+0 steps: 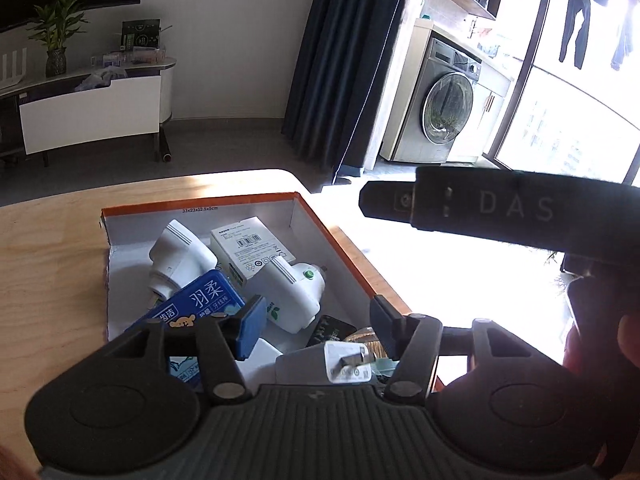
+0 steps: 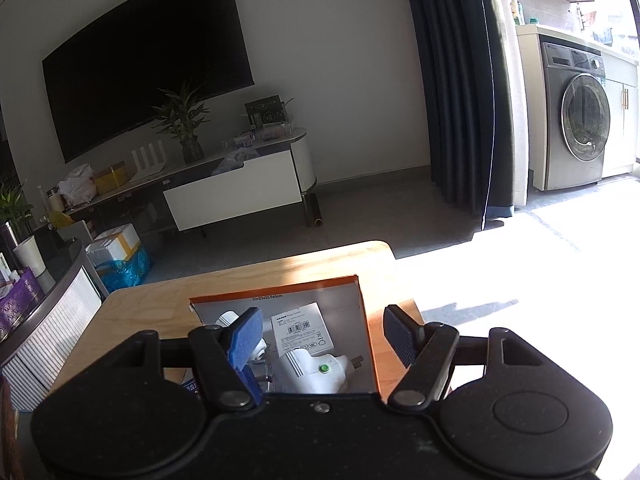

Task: Organize rigid objects
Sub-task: 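Open the right tool to drop the blue tin while the left tool releases the white charger, then withdraw both open tools from above the box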

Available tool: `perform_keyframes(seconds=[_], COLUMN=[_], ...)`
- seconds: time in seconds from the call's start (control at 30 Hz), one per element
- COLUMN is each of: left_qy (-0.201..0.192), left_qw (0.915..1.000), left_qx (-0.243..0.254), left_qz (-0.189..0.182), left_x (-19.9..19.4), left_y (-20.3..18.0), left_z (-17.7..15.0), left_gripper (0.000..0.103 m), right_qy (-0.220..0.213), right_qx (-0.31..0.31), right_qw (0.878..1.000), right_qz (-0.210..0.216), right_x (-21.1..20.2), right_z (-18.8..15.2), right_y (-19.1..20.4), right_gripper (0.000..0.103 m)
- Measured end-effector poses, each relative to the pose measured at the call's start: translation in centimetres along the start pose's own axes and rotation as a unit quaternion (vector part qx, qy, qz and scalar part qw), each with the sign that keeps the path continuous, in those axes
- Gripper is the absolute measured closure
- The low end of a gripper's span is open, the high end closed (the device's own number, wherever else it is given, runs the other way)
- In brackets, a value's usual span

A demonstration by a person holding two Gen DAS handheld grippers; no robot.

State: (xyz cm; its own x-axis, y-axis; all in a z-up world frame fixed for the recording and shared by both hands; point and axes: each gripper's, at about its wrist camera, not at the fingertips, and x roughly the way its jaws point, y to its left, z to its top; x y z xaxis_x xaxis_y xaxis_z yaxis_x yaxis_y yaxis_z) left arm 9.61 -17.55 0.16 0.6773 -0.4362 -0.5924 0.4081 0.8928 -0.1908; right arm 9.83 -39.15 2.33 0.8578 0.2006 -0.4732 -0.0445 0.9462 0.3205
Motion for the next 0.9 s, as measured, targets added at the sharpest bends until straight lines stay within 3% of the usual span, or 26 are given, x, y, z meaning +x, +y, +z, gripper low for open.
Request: perform_keyframes(seconds=[0.07, 0.2, 0.27, 0.4, 0.7, 0.9], left_qy=[0.000, -0.004, -0.005, 0.002, 0.011, 0.022], left_qw=[0.9999, 0.9991, 0.9978, 0.9947, 0.9863, 0.9844], left_qx=[-0.006, -0.012, -0.018, -0.023, -0.031, -0.030], left_qz=[0.014, 0.040, 0.063, 0.100, 0.161, 0.172], left_x=[-0.7, -2.6, -3.7, -5.4, -8.5, -8.9], left_y=[0.3, 0.8, 1.1, 1.0, -0.5, -1.0], left_z=[-0.1, -0.4, -0.6, -0.9, -3.4, -5.0], left_gripper=[0.031, 0.022, 0.010, 0.001, 0.000, 0.000], right_qy=[-0.001, -0.003, -0.003, 0.003, 0.014, 0.033], right_qx=[0.001, -0.002, -0.002, -0.013, -0.031, -0.029], right_qw=[1.000, 1.000, 1.000, 1.000, 0.999, 0.999], right_qz=[0.000, 0.004, 0.000, 0.004, 0.009, 0.004], right_x=[-0.6, -2.0, -2.8, -4.6, -8.6, -10.0], right_z=[-0.3, -1.0, -1.4, -2.3, -5.0, -7.1], right_y=[0.0, 0.1, 0.2, 0.5, 0.6, 0.2], right_gripper=[0.022, 0.019, 0.017, 0.015, 0.012, 0.011])
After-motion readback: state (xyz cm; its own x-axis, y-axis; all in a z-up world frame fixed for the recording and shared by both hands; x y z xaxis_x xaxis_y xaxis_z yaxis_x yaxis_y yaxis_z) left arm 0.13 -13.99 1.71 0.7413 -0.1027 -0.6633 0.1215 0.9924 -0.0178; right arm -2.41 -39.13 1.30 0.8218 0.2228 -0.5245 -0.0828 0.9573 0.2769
